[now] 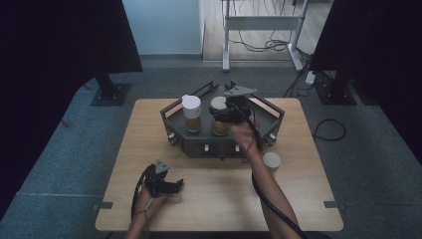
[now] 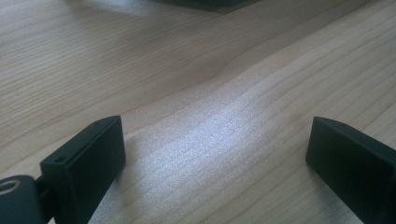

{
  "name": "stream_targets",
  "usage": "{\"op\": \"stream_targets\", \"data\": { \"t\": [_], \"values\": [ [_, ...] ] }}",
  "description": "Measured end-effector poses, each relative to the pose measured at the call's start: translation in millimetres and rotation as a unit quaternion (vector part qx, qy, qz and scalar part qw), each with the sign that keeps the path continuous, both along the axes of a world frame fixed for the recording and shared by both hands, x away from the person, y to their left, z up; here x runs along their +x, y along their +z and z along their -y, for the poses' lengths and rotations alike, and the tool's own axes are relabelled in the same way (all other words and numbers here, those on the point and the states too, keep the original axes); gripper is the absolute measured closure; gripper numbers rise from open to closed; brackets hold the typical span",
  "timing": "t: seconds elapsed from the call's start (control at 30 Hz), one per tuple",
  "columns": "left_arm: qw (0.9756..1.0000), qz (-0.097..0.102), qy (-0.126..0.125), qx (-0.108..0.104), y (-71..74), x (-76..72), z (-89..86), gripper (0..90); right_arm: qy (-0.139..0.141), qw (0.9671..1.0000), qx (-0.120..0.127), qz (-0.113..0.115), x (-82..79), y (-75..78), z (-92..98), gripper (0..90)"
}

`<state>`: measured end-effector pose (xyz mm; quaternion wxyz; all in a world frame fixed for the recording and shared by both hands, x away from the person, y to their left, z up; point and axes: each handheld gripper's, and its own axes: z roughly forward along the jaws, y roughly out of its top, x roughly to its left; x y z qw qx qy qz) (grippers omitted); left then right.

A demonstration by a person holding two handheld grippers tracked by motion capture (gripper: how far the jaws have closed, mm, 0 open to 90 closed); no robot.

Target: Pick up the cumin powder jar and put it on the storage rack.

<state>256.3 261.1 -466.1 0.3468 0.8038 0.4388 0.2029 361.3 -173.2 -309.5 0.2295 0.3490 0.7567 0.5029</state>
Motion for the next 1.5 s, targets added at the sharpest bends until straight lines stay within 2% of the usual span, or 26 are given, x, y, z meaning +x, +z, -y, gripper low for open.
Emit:
{"op": "stream_targets", "data": {
  "t": [0.2, 0.33, 0.87, 1.5],
  "values": [
    [1.0000, 0.000, 0.000, 0.000, 0.0, 0.0, 0.0, 4.6, 0.006, 1.0000, -0.003, -0.003, 3.6, 0.4, 0.9, 14.0],
    [1.0000, 0.000, 0.000, 0.000, 0.0, 0.0, 0.0, 4.6, 0.010, 0.9999, -0.009, -0.004, 4.7, 0.5, 1.9, 11.8],
    [1.0000, 0.000, 0.000, 0.000, 0.1, 0.1, -0.1, 4.6, 0.008, 1.0000, -0.002, 0.001, -6.3, 3.2, 9.7, 11.5],
    [1.0000, 0.000, 0.000, 0.000, -0.1, 0.0, 0.0, 4.6, 0.001, 1.0000, 0.003, 0.002, -22.4, -1.7, 34.3, 12.3]
  ]
}}
